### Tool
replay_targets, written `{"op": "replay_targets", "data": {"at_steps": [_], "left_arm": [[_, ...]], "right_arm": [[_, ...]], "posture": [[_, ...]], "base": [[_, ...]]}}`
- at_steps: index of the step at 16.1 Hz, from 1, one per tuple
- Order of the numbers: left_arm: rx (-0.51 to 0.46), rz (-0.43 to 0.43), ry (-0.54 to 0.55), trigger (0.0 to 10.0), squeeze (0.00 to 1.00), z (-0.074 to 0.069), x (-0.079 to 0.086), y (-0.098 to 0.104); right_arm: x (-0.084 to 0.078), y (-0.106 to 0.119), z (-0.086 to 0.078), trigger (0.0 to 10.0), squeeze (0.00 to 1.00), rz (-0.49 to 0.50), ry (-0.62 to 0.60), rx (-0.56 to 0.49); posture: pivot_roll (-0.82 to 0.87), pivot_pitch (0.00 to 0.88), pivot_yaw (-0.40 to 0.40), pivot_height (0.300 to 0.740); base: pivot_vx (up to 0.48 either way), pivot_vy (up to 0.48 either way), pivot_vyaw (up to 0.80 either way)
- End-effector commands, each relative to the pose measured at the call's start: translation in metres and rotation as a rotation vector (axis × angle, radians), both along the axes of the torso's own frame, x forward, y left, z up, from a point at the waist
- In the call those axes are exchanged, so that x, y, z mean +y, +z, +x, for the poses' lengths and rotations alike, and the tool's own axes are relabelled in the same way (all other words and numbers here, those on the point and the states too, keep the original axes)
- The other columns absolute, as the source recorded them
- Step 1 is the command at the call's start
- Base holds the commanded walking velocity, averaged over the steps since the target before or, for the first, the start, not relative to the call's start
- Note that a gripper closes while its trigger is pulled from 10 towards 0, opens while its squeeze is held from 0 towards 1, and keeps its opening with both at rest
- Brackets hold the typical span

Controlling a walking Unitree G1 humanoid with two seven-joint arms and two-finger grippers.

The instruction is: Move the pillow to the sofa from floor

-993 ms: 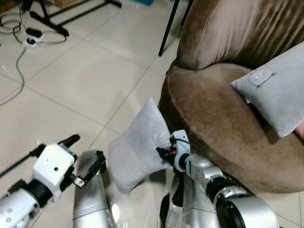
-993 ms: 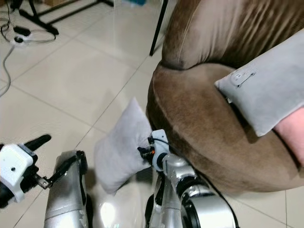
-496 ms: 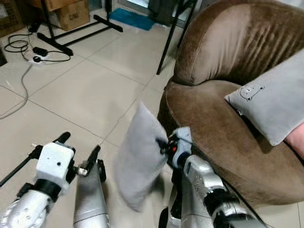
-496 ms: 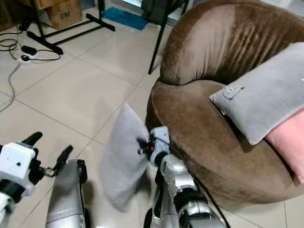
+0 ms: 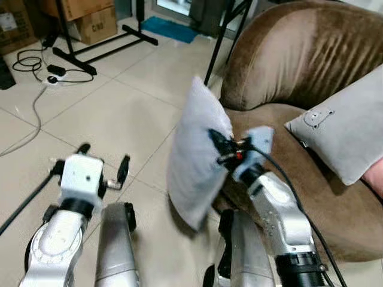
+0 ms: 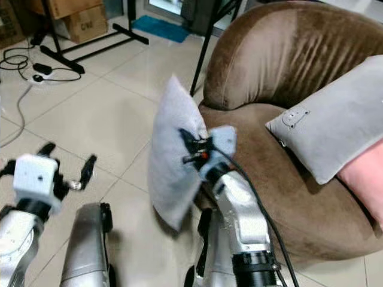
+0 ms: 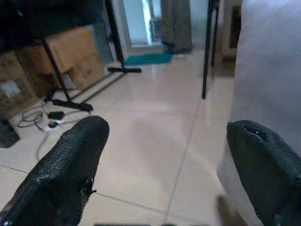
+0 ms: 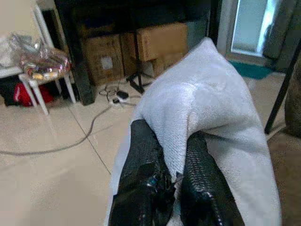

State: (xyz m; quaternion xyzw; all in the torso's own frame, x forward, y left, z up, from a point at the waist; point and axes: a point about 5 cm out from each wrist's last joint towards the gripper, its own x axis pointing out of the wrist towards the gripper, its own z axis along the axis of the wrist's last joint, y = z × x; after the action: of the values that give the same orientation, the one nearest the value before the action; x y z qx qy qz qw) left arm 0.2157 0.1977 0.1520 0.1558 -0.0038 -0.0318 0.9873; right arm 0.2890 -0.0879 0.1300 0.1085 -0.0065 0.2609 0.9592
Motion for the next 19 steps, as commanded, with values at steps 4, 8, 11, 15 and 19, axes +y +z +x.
{"op": "replay_targets", "data": {"at_steps": [4, 8, 11, 15, 19], "left_arm": [[-0.021, 0.000, -0.044, 10.0, 0.00, 0.014, -0.014, -0.003], [-0.046, -0.002, -0.036, 10.0, 0.00, 0.026, -0.014, 0.000], [-0.051, -0.001, -0.032, 10.0, 0.00, 0.026, -0.015, 0.000], [-0.053, 0.002, -0.022, 10.0, 0.00, 0.026, -0.014, -0.001], [-0.059, -0.003, -0.024, 10.0, 0.00, 0.027, -0.015, -0.001]], "right_arm": [[-0.017, 0.013, 0.000, 10.0, 0.00, 0.022, -0.110, 0.001], [-0.020, 0.018, -0.002, 0.0, 0.00, 0.033, -0.125, 0.000], [-0.024, 0.018, -0.001, 0.0, 0.00, 0.040, -0.146, 0.020], [-0.024, 0.018, 0.001, 0.0, 0.00, 0.043, -0.145, 0.032], [-0.026, 0.019, 0.001, 0.0, 0.00, 0.041, -0.159, 0.030]], "posture": [[0.13, 0.000, -0.113, 0.535], [0.12, 0.000, -0.099, 0.575], [0.13, 0.000, -0.109, 0.615], [0.14, 0.000, -0.114, 0.650], [0.13, 0.000, -0.113, 0.690]], "base": [[0.000, 0.000, 0.00], [0.000, 0.000, 0.00], [0.000, 0.000, 0.00], [0.000, 0.000, 0.00], [0.000, 0.000, 0.00]]}}
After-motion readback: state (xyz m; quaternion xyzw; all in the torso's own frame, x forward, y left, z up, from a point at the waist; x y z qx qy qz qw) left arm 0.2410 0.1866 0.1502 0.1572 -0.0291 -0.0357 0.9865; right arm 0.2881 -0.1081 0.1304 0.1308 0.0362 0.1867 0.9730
